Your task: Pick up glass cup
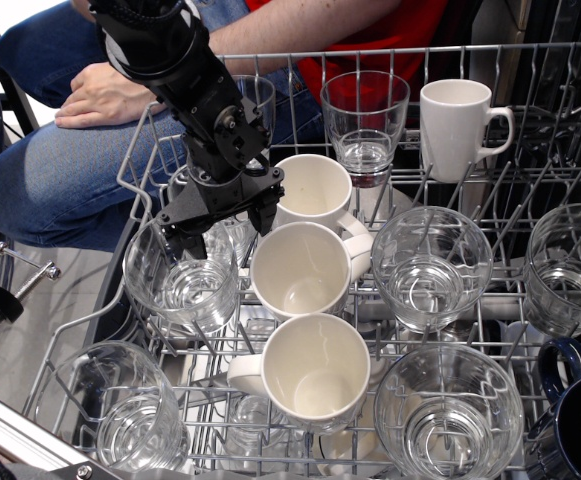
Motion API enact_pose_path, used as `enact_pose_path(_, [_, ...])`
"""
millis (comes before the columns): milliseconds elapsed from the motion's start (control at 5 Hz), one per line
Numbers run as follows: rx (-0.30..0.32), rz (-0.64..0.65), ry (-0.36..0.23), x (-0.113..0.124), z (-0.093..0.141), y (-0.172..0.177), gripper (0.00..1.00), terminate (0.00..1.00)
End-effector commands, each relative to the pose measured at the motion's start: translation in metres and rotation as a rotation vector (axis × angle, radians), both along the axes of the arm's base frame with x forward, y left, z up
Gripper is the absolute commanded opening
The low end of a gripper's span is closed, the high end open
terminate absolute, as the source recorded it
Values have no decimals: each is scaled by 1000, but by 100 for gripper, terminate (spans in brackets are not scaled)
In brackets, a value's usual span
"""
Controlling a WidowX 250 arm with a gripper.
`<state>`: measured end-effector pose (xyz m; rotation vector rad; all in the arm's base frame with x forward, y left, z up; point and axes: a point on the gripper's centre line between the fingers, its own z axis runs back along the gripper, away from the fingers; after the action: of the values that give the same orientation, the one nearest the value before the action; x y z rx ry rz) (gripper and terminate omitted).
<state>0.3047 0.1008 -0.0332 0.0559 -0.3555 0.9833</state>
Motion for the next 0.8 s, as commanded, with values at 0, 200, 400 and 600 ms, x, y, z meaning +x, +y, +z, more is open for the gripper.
enact_pose_path(0, [6, 4, -8, 1, -4, 7, 100, 0])
enact_pose_path(200, [4, 6, -13, -5, -13, 9, 100, 0])
enact_pose_path(400, [9, 22, -13, -10, -27, 15, 100, 0])
enact_pose_path(600, [-5, 36, 13, -10, -27, 17, 0, 0])
